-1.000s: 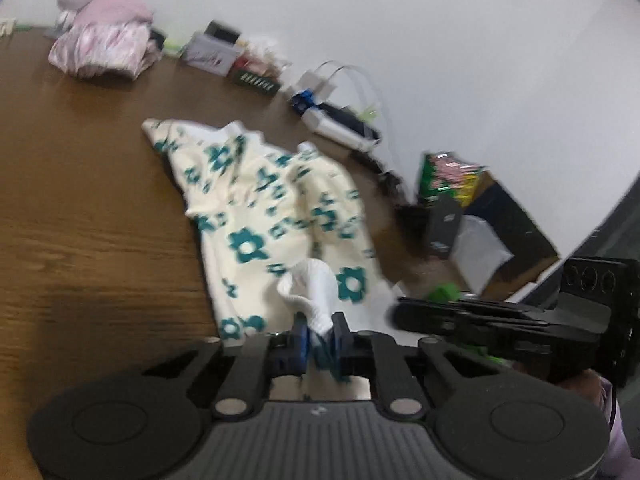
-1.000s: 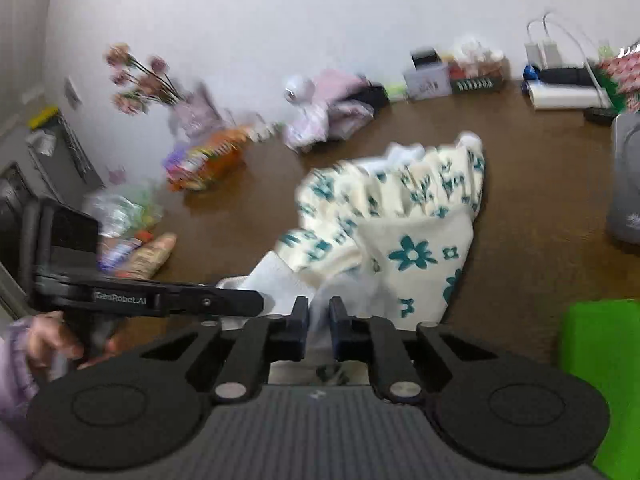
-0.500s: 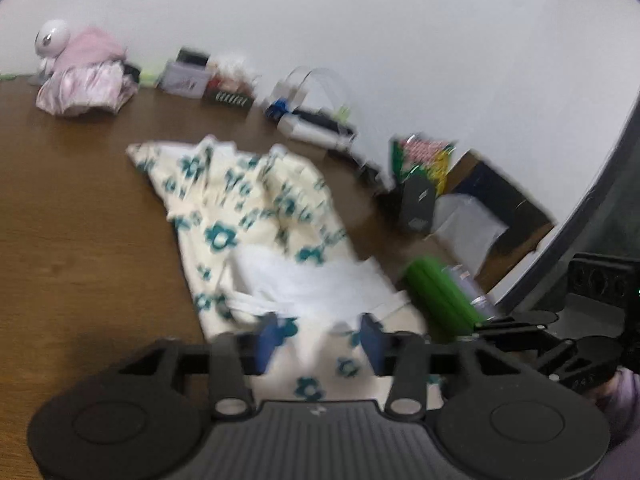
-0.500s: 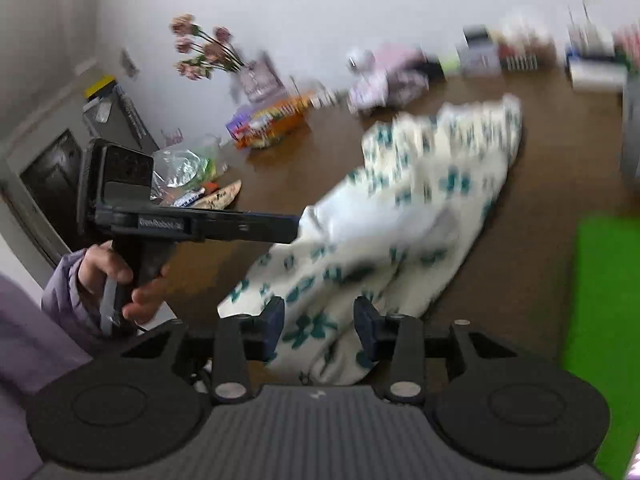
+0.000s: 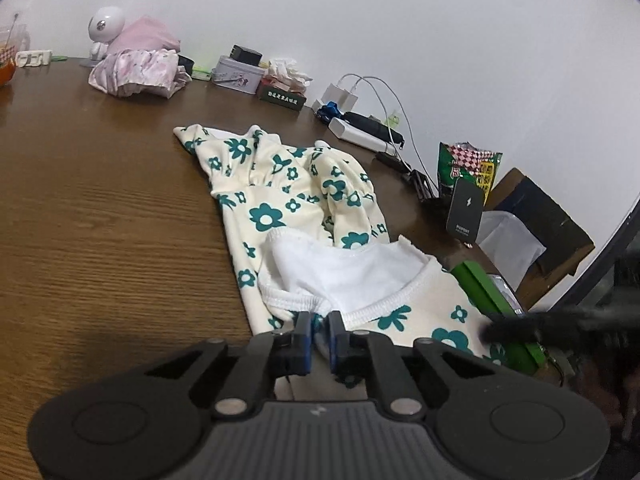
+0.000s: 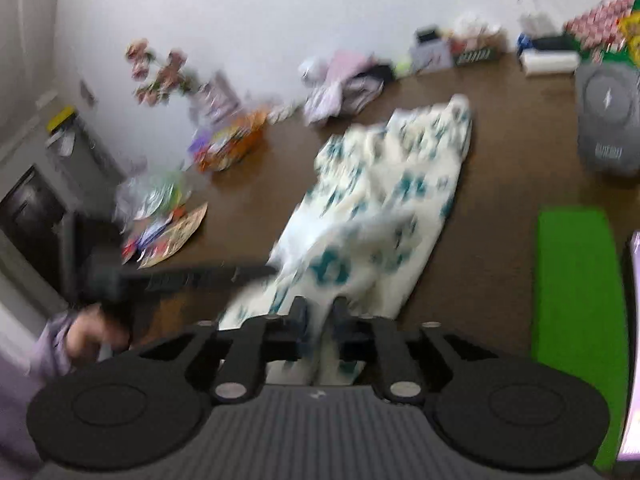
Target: Fold clothes
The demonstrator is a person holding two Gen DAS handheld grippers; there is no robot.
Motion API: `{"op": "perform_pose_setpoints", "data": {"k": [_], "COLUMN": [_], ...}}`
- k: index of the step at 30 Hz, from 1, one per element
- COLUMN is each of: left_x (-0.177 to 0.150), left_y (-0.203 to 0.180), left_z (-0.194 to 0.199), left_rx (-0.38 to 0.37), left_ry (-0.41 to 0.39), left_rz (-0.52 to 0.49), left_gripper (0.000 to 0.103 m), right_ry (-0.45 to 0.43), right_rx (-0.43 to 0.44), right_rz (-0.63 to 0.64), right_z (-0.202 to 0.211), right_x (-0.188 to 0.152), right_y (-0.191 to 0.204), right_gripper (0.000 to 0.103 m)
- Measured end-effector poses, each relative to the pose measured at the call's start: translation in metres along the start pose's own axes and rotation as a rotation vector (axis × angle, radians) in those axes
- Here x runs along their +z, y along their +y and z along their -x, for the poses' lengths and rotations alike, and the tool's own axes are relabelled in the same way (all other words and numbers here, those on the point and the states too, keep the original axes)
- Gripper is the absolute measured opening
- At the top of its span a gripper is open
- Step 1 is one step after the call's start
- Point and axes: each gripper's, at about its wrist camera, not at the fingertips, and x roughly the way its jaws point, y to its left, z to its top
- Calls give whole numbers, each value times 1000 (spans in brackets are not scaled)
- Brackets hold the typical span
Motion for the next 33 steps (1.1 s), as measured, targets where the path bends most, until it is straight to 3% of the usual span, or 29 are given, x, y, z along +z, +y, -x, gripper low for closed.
{"op": "perform_pose_setpoints", "data": {"k": [2,4,8,11,14,15,16,20,23,25,27,30,33], "left_x": [-1,-2,-2,-1,4,6,8,8,8,9,12,16,12], "left_y": [-2,-3,5,4,-2,-5,-9,-13,-8,-5,-4,-3,-12], "left_z": [-2,-2,8,4,9,12,11,-6,-14,-16,-19,-15,4], "left_rx": [7,9,0,54,42,32,34,82,84,78,84,115,63], "left_ry": [2,2,-2,25,12,1,7,40,35,29,27,40,16], "left_rz": [-11,-20,-9,-24,-34,-42,-66,-102,-115,-136,-150,-130,-113], "left_gripper": [8,8,5,8,12,15,25,26,26,28,28,28,37], "right_ry": [28,76,56,25,-38,-64,-86,-54,-38,-28,-23,-45,-56], "right_rx": [-20,-9,-20,-53,-109,-137,-161,-193,-211,-222,-227,-230,-215], "right_rz": [1,-19,-61,3,135,182,223,235,241,247,290,312,280], "right_z": [-17,-35,-20,-3,1,-1,-4,-50,-73,-88,-87,-64,-31], "right_x": [5,4,-4,-4,1,4,7,16,13,11,7,4,-3], "right_y": [-1,-6,-22,-14,14,23,31,33,26,22,26,35,30], "right_gripper": [27,5,4,5,19,34,37,35,41,65,76,74,63]}}
